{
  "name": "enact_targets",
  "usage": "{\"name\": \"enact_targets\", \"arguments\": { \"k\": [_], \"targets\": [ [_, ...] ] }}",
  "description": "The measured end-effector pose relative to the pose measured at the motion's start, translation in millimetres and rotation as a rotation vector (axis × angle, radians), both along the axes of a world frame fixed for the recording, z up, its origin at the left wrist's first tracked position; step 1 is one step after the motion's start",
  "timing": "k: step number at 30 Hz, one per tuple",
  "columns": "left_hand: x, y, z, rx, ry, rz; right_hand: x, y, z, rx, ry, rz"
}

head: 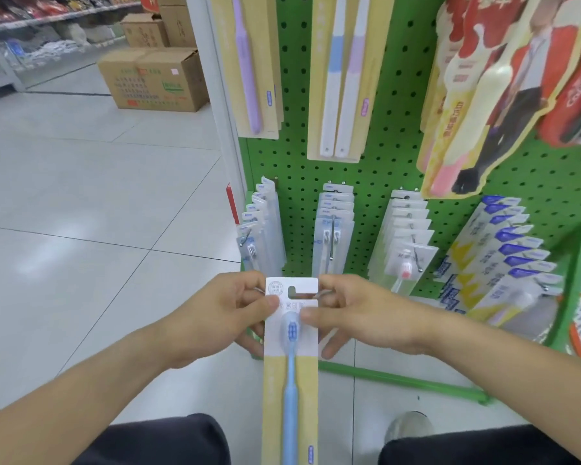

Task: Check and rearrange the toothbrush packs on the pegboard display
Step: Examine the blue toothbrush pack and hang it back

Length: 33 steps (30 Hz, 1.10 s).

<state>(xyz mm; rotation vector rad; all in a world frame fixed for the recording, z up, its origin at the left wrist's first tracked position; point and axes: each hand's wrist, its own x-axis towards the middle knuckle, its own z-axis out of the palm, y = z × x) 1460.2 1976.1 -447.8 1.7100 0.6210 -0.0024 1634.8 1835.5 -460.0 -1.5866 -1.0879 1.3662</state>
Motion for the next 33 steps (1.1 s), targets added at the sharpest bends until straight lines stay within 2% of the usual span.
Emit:
{"name": "enact_targets", "arguments": {
  "k": [2, 6, 10, 14, 19, 20, 23, 26, 33],
  "targets": [
    [3.9, -1.3, -1.1, 0.016, 0.008, 0.007, 4.2, 2.3, 4.4, 0.034, 0.048, -0.125],
    [15.8, -10.1, 0.8, -0.019, -0.027, 0.063, 9.3, 8.5, 2.8, 0.124, -0.116, -0.238],
    [26.0, -18.8, 6.1, -0.075, -0.095, 0.188, 9.0, 13.6, 2.2, 0.163, -0.103, -0.311],
    [31.5, -22.8, 9.7, 0.023, -0.172, 0.242, 7.0, 10.6, 3.9, 0.221, 0.029, -0.364],
    [39.2, -27.6, 11.3, 0.164, -0.218, 0.279, 9.4, 1.8, 2.7, 0.209, 0.015, -0.328],
    [40.6, -28.2, 11.5, 0.180, -0.225, 0.295, 9.7, 0.3, 0.7, 0.228, -0.046, -0.347],
    [43.7, -31.2, 12.9, 0.221, -0.226, 0.331, 10.7, -4.6, -5.0, 0.399, -0.407, -0.431],
    [46.3, -34.6, 15.3, 0.232, -0.231, 0.359, 12.6, -7.4, -1.9, 0.486, -0.692, -0.414],
    [54.9, -38.2, 16.4, 0.164, -0.308, 0.397, 12.5, -4.4, 18.9, 0.502, -0.842, -0.130]
  ]
}}
